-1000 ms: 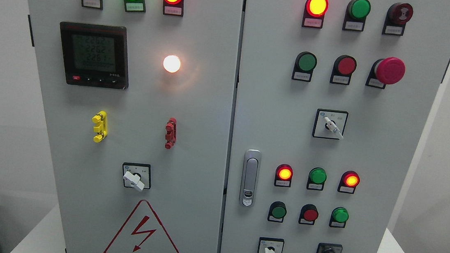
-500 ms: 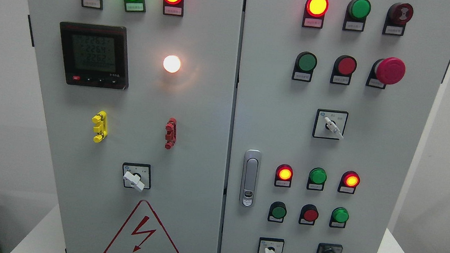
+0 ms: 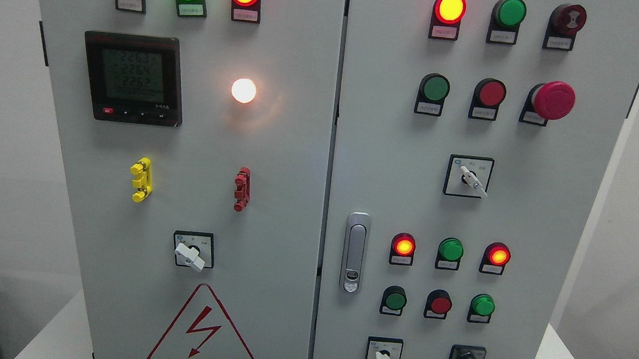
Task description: Trip black knob to open circuit
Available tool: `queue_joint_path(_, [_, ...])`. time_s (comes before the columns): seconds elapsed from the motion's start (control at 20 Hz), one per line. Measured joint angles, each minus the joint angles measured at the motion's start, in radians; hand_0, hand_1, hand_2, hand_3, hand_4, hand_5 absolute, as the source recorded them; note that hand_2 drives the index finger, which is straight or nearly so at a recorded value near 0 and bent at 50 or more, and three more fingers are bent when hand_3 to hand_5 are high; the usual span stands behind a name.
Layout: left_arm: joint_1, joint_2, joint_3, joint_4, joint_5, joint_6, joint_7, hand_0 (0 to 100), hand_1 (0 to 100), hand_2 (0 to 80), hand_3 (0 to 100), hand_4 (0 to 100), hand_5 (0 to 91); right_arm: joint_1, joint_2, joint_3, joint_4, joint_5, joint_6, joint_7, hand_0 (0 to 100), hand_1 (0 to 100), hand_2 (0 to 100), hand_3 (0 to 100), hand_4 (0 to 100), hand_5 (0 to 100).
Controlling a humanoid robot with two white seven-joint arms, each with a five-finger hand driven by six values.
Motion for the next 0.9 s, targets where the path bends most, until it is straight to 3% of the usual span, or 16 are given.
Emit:
queue_joint_path(0.1, [0.0, 0.0, 0.0, 0.0, 0.0, 0.0, 0.0, 12, 39, 0.0, 0, 0, 0.0, 0.01, 0.0, -0.017, -0.057, 0.0, -0.004, -0.005, 12, 39, 0, 31, 32, 12])
queue_joint_path(0.15, [0.0, 0.0, 0.0, 0.0, 0.0, 0.0, 0.0, 12, 39, 0.0, 0, 0, 0.0, 0.017, 0.0, -0.028, -0.091, -0.001, -0.005, -0.006, 13, 40, 0, 41, 34, 15])
queue_joint_path(0.3, [0.0, 0.0, 0.0, 0.0, 0.0, 0.0, 0.0, 12, 39, 0.0, 0, 0, 0.0, 0.03, 0.0, -0.044, -0.182, -0.001, -0.006, -0.008, 15, 43, 0, 48, 41, 19])
queue_joint_path(0.45, [0.0, 0.0, 0.0, 0.0, 0.0, 0.0, 0.0, 12, 39, 0.0, 0, 0, 0.0, 0.038, -0.002, -0.044, -0.255, -0.029, -0.006, -0.038, 18, 49, 0, 58, 49, 24])
queue_joint_path(0.65, [0.0, 0.0, 0.0, 0.0, 0.0, 0.0, 0.0, 12, 39, 0.0, 0, 0, 0.0, 0.048, -0.004, -0.045, -0.332, -0.064, -0.031, -0.058, 26, 56, 0, 78, 61, 34])
queue_joint_path(0.9, [0.0, 0.0, 0.0, 0.0, 0.0, 0.0, 0.0, 12, 39, 0.0, 0, 0, 0.0, 0.066, -0.004, -0.045, -0.422, -0.066, -0.073, -0.089, 32, 68, 0, 87, 70, 45])
